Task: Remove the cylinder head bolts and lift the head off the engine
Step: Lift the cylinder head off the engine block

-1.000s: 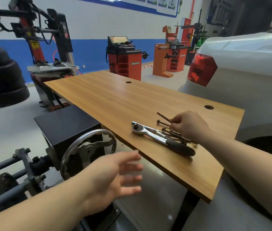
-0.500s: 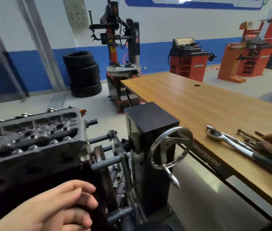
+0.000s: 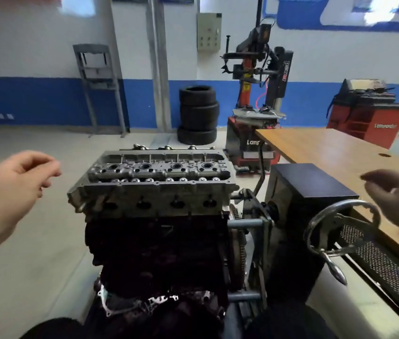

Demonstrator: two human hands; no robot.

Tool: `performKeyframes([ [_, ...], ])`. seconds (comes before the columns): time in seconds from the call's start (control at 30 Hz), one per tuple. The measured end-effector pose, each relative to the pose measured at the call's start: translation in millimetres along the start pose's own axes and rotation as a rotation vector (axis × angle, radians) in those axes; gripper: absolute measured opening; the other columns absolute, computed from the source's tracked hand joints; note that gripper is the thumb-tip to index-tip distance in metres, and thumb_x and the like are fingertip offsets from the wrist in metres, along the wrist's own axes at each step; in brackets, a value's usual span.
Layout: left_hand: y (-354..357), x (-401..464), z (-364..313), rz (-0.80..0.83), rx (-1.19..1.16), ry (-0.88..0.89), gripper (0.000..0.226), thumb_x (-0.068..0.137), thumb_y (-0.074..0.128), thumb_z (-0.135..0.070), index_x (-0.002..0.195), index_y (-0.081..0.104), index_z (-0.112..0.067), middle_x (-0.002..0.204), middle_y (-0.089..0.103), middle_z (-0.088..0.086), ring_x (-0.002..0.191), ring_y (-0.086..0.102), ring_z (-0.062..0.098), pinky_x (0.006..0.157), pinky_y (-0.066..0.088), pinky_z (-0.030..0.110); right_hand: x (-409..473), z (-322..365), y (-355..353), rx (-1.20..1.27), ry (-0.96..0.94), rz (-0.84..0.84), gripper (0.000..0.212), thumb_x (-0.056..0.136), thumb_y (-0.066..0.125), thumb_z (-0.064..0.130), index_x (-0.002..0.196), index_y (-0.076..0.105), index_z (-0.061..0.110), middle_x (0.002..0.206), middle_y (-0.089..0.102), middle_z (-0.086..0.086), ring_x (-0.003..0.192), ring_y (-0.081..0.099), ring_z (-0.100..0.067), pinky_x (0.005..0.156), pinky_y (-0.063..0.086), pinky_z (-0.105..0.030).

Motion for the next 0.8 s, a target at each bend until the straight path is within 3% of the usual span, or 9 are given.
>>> performKeyframes([
  [0.07, -1.1, -0.2, 6.3, -0.005, 0.091, -0.012, 0.01, 0.105, 0.065, -0.028, 0.1, 0.068, -0.02, 0.099, 0.068, 0.007, 0.077, 0.054, 0.021, 0.065, 0.043, 0.035, -13.1, 73.1, 6.8, 0.116, -0.008, 0.144, 0.004, 0.091, 0.066, 0.053, 0.092, 0.07, 0.053, 0.087, 0.073, 0.021, 0.082, 0.07, -0.007, 0.073, 0.057, -0.037],
  [0.13, 8.2, -0.9, 14.6, 0.085, 0.122, -0.131, 0.02, 0.104, 0.065, -0.038, 0.113, 0.067, -0.02, 0.111, 0.067, 0.011, 0.087, 0.055, 0.025, 0.069, 0.045, 0.037, -15.0, 126.3, 31.4, 0.188, -0.043, 0.21, 0.014, 0.094, 0.073, 0.031, 0.084, 0.07, 0.04, 0.088, 0.075, 0.013, 0.088, 0.072, -0.016, 0.077, 0.055, -0.035],
  [0.2, 21.2, -7.5, 23.6, 0.209, 0.104, -0.275, 0.031, 0.104, 0.062, -0.047, 0.12, 0.063, -0.021, 0.119, 0.065, 0.008, 0.094, 0.056, 0.025, 0.073, 0.048, 0.038, -18.2, 163.1, 49.3, 0.145, -0.055, 0.308, 0.008, 0.095, 0.071, 0.042, 0.09, 0.068, 0.038, 0.094, 0.074, 0.013, 0.089, 0.07, -0.014, 0.077, 0.054, -0.035],
  [0.33, 37.1, -13.3, 25.3, 0.311, 0.046, -0.353, 0.044, 0.106, 0.053, -0.058, 0.126, 0.065, -0.021, 0.119, 0.064, 0.007, 0.1, 0.058, 0.028, 0.089, 0.05, 0.044, -4.9, 202.5, 70.1, 0.054, 0.003, 0.392, 0.034, 0.097, 0.065, 0.056, 0.117, 0.067, 0.028, 0.089, 0.064, 0.008, 0.079, 0.061, -0.009, 0.07, 0.05, -0.035],
  [0.47, 38.3, 12.0, 30.9, 0.304, 0.174, -0.343, 0.058, 0.103, 0.041, -0.073, 0.12, 0.063, -0.023, 0.115, 0.065, 0.004, 0.105, 0.062, 0.026, 0.095, 0.044, 0.047, 21.2, 207.7, 96.1, -0.033, 0.05, 0.555, 0.049, 0.098, 0.054, 0.065, 0.111, 0.069, 0.02, 0.1, 0.072, -0.006, 0.091, 0.068, -0.024, 0.084, 0.054, -0.042],
  [0.57, 47.0, 42.8, 45.1, 0.374, 0.13, -0.397, 0.07, 0.1, 0.043, -0.077, 0.119, 0.074, -0.018, 0.107, 0.076, 0.009, 0.096, 0.067, 0.028, 0.093, 0.055, 0.048, 38.4, 206.1, 115.5, -0.082, 0.063, 0.628, 0.076, 0.079, 0.044, 0.084, 0.1, 0.07, 0.016, 0.095, 0.074, -0.003, 0.083, 0.07, -0.02, 0.073, 0.054, -0.035],
  [0.63, 57.4, 61.2, 51.9, 0.419, 0.061, -0.441, 0.069, 0.099, 0.049, -0.076, 0.122, 0.076, -0.017, 0.117, 0.076, 0.017, 0.103, 0.07, 0.037, 0.087, 0.061, 0.049, 48.6, 200.2, 133.4, -0.125, 0.06, 0.602, 0.081, 0.066, 0.039, 0.092, 0.091, 0.065, 0.019, 0.079, 0.073, 0.0, 0.065, 0.07, -0.016, 0.06, 0.051, -0.032],
  [0.73, 82.1, 83.1, 55.7, 0.49, -0.012, -0.515, 0.07, 0.098, 0.054, -0.072, 0.128, 0.075, -0.012, 0.124, 0.076, 0.022, 0.116, 0.072, 0.045, 0.103, 0.057, 0.055, 70.2, 185.6, 158.7, -0.33, -0.06, 0.454, 0.088, 0.067, 0.02, 0.106, 0.08, 0.057, 0.027, 0.06, 0.066, 0.005, 0.055, 0.064, -0.017, 0.054, 0.051, -0.035],
  [0.8, 98.3, 98.9, 57.6, 0.488, -0.044, -0.536, 0.061, 0.099, 0.056, -0.067, 0.122, 0.077, -0.015, 0.103, 0.082, 0.012, 0.09, 0.081, 0.031, 0.079, 0.065, 0.038, 87.6, 165.5, 173.0, -0.338, -0.094, 0.401, 0.086, 0.065, 0.026, 0.109, 0.075, 0.058, 0.03, 0.054, 0.064, 0.006, 0.05, 0.064, -0.015, 0.049, 0.054, -0.038],
])
Point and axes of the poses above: each hand's wrist, its own x-axis towards the middle knuckle, its own y-axis out of the palm, z = x × y, the point moved 5 cm from there along x, towards the middle knuckle
